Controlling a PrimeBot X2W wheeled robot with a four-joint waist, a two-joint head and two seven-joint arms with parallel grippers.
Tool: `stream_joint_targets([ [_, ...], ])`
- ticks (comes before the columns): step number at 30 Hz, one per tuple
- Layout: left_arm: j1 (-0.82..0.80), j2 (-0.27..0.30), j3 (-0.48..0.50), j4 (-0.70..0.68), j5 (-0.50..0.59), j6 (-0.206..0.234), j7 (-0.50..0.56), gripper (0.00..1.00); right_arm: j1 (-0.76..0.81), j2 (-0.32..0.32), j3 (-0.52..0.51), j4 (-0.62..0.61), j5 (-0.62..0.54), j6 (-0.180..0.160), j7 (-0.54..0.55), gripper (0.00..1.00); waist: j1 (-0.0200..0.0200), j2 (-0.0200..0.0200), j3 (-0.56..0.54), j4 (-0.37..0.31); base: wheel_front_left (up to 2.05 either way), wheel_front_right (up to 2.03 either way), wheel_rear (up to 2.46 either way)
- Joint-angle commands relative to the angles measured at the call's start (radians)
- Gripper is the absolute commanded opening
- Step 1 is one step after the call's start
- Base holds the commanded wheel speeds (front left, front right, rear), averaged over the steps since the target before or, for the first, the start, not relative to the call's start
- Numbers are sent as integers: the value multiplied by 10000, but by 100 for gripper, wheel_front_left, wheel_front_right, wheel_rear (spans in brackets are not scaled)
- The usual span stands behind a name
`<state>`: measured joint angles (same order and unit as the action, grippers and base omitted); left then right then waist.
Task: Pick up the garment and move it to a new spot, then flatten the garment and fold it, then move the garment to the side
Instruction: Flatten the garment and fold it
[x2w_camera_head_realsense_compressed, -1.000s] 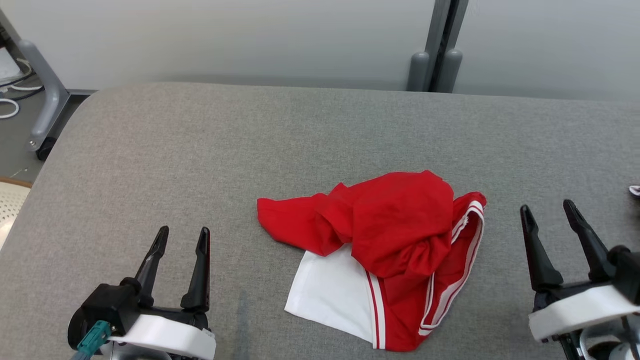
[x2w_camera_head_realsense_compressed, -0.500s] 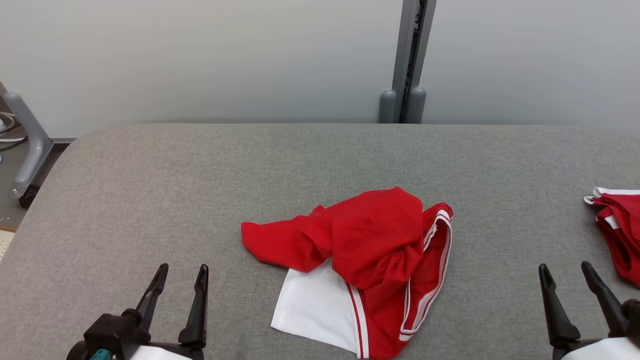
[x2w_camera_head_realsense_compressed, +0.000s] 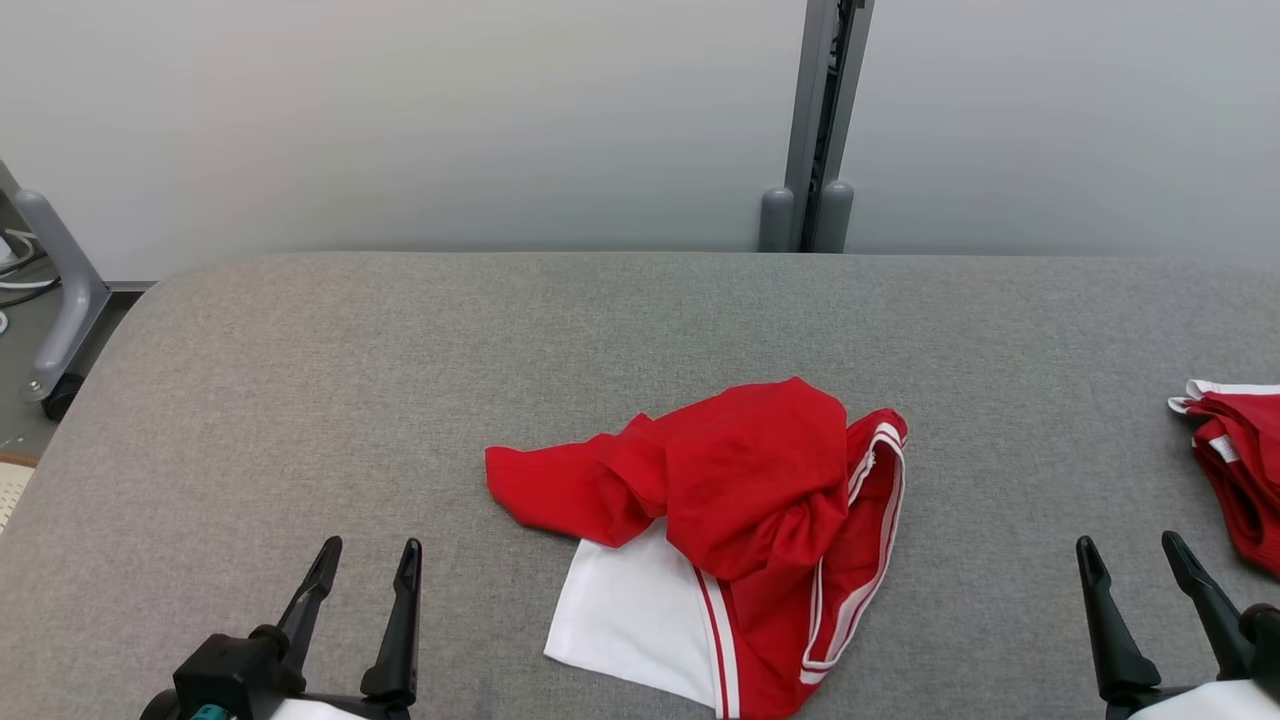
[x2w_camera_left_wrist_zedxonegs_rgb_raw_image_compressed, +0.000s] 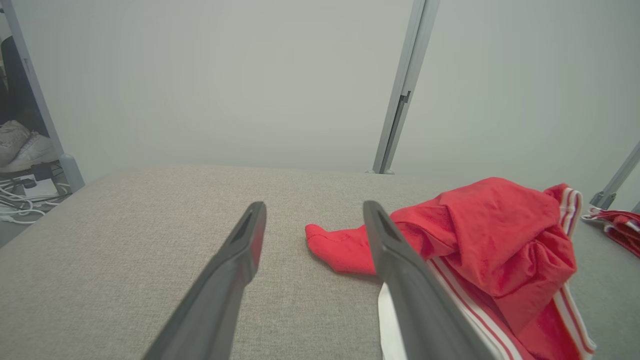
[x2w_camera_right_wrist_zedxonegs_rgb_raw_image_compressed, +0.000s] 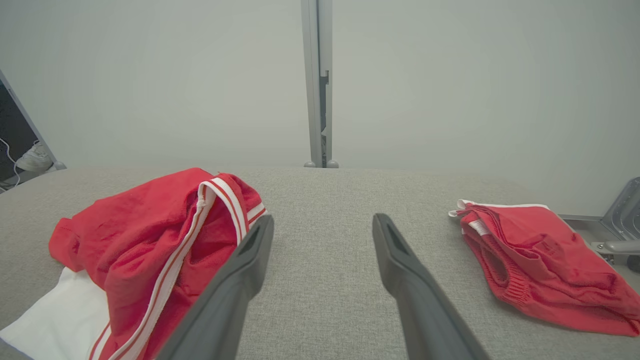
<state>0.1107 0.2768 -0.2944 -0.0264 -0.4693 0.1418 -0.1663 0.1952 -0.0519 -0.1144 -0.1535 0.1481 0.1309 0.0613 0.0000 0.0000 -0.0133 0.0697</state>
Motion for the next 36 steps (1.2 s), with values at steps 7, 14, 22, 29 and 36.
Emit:
stream_joint_targets([
  [7, -122, 99, -33, -28, -52, 17, -66, 100, 107, -9, 107, -106, -166, -3, 95, 100, 0, 0, 48, 84, 0, 0, 0],
  [14, -388, 56, -93, -23, -45, -42, -127, 100, -437, -451, 1506, 12, -190, -3, 401, 100, 0, 0, 391, 374, 0, 0, 0],
  [22, -723, -210, -192, 159, -99, -107, -383, 100, -911, -1003, 3909, 986, 335, -3, 710, 100, 0, 0, 982, 845, 0, 0, 0],
  [29, -1072, -428, -259, 420, -114, -191, -582, 100, -1241, -1320, 4727, 1926, 699, -3, 865, 100, 0, 0, 1502, 1082, 0, 0, 0],
  [36, -1306, -540, -235, 703, -124, -283, -747, 100, -1725, -1613, 5613, 2306, 1282, -3, 962, 0, 0, 0, 1670, 1120, 0, 0, 0],
])
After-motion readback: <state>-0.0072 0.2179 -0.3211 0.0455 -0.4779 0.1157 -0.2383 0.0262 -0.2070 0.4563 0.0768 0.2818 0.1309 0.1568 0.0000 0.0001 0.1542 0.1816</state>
